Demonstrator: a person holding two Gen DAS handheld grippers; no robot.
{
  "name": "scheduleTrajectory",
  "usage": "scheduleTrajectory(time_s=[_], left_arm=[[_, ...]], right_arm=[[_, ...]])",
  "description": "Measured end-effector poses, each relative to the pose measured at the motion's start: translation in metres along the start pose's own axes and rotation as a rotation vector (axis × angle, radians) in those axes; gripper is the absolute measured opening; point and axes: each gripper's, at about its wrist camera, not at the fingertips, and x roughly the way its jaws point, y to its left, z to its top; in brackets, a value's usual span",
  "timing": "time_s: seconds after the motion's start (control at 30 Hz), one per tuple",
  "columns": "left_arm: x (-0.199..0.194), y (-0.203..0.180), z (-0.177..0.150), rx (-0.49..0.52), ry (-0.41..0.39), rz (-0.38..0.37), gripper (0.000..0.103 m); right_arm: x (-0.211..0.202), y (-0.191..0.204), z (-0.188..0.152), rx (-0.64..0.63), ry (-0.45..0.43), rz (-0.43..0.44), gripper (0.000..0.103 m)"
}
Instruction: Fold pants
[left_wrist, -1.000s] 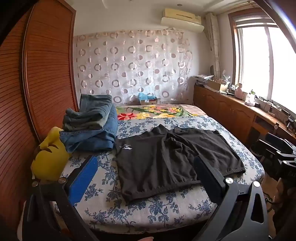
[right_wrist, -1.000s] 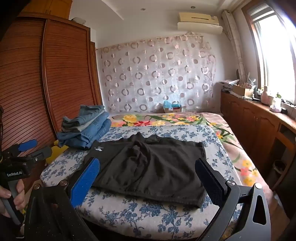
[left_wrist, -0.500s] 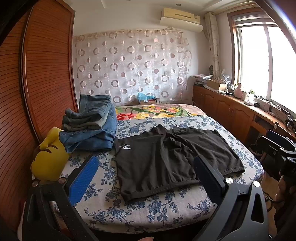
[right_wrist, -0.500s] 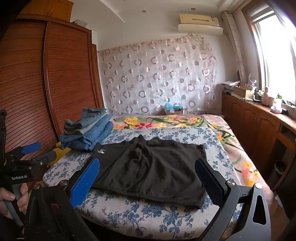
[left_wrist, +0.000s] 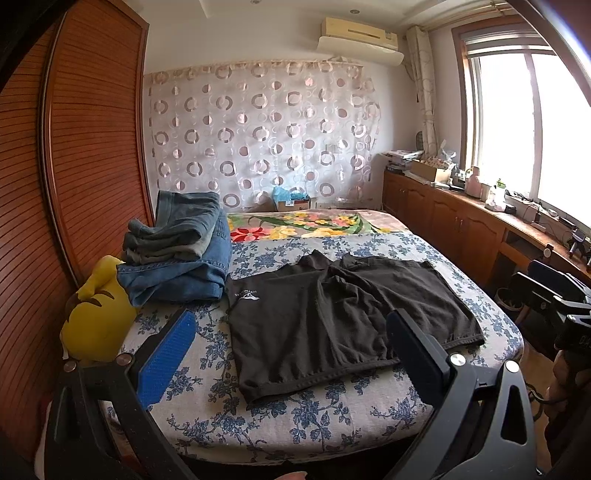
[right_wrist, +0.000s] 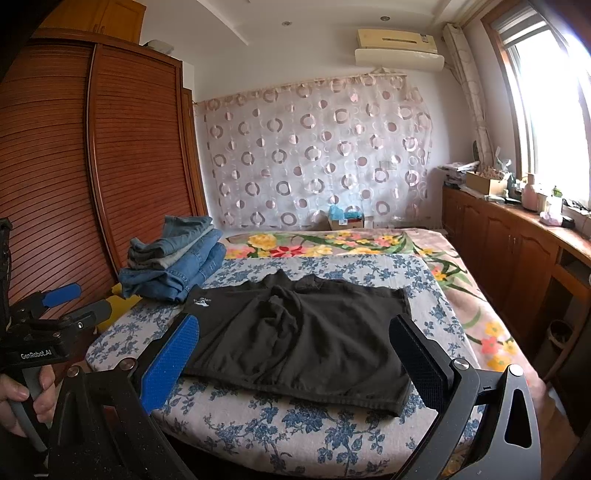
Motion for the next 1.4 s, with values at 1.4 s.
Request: scheduleTrajectory(time_s=[1.4], left_arm=[[-0.0009, -0.0002, -0.0008, 0.000, -0.004, 0.000, 0.103]], right_arm=[[-0.0020, 0.0006, 0.0002, -0.004, -0.013, 0.002, 0.103]])
